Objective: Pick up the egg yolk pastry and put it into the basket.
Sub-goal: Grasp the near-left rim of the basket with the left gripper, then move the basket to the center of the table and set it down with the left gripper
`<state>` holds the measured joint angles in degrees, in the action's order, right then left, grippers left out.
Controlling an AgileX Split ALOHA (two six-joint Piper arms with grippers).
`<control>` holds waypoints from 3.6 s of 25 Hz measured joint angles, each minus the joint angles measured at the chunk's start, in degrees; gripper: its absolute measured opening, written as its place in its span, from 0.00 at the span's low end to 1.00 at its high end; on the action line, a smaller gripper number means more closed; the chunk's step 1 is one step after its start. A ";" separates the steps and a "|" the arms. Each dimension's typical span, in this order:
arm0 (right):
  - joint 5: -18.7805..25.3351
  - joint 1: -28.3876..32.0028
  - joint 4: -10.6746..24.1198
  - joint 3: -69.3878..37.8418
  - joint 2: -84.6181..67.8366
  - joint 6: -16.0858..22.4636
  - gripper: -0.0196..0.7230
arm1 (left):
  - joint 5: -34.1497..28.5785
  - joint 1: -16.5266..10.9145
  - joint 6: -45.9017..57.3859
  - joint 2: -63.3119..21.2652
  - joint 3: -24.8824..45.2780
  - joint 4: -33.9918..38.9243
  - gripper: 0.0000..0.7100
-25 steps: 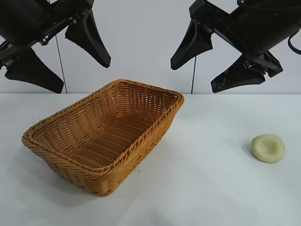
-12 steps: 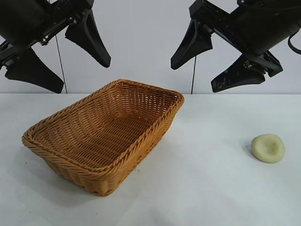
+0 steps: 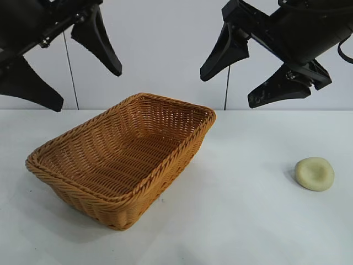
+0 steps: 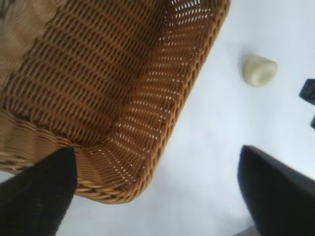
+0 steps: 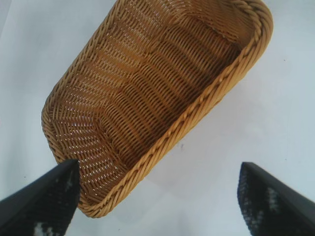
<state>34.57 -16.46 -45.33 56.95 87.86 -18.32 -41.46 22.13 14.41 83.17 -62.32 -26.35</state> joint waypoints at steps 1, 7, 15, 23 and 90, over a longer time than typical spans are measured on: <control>0.00 0.00 0.00 0.00 0.00 0.00 0.87 | -0.43 0.54 2.69 -0.97 0.00 1.33 0.90; -0.48 0.00 0.00 0.00 0.00 0.00 0.87 | -5.05 7.78 24.95 -4.52 -0.07 16.17 0.90; -0.64 0.00 0.00 0.00 0.00 0.00 0.87 | -6.16 12.84 55.32 -1.39 -0.07 34.79 0.90; -0.64 0.00 0.00 0.00 0.00 0.00 0.87 | -6.28 10.90 63.40 6.24 -0.07 31.69 0.90; -0.54 0.00 -0.04 0.00 0.05 0.00 0.87 | 2.96 -5.20 26.61 20.30 -1.96 6.48 0.12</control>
<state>34.03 -16.46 -45.36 56.95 87.91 -18.32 -38.50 16.93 41.02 103.47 -64.29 -19.87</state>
